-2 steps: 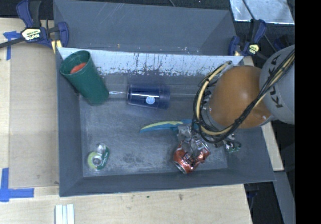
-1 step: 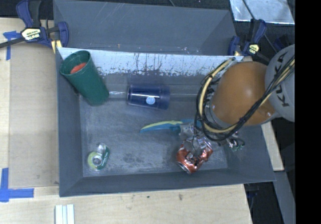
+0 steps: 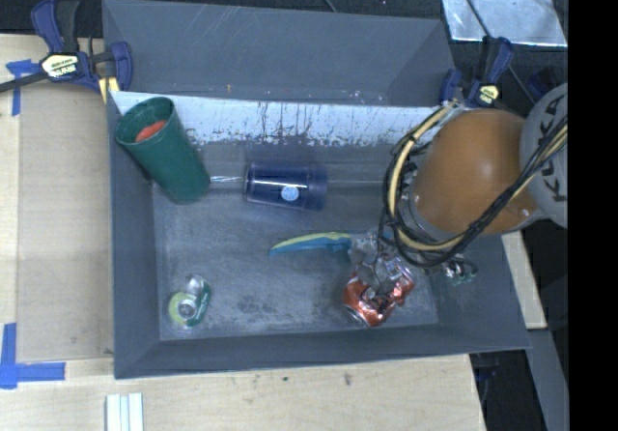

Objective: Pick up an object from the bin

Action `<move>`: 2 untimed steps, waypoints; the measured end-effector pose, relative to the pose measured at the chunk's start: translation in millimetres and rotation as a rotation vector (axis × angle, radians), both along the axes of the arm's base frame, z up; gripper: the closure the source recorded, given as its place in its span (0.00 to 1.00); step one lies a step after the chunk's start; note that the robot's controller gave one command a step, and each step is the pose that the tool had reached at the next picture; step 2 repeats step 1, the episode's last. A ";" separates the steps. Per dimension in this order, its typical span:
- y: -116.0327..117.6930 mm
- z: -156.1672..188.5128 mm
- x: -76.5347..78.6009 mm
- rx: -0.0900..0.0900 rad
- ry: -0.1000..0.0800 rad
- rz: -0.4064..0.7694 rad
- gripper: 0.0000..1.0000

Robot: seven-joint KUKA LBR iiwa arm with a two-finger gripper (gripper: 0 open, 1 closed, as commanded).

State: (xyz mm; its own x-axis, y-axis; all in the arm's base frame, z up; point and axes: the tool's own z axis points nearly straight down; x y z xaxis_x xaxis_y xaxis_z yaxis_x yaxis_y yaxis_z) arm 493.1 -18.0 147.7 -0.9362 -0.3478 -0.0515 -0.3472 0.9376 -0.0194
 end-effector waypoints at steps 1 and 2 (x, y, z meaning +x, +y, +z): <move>0.0 10.9 0.2 0.000 0.000 0.000 1.00; 0.0 10.9 0.2 0.000 0.000 0.000 1.00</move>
Offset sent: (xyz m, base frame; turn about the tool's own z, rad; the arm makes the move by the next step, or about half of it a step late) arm 0.0000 -0.0001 0.0048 0.0000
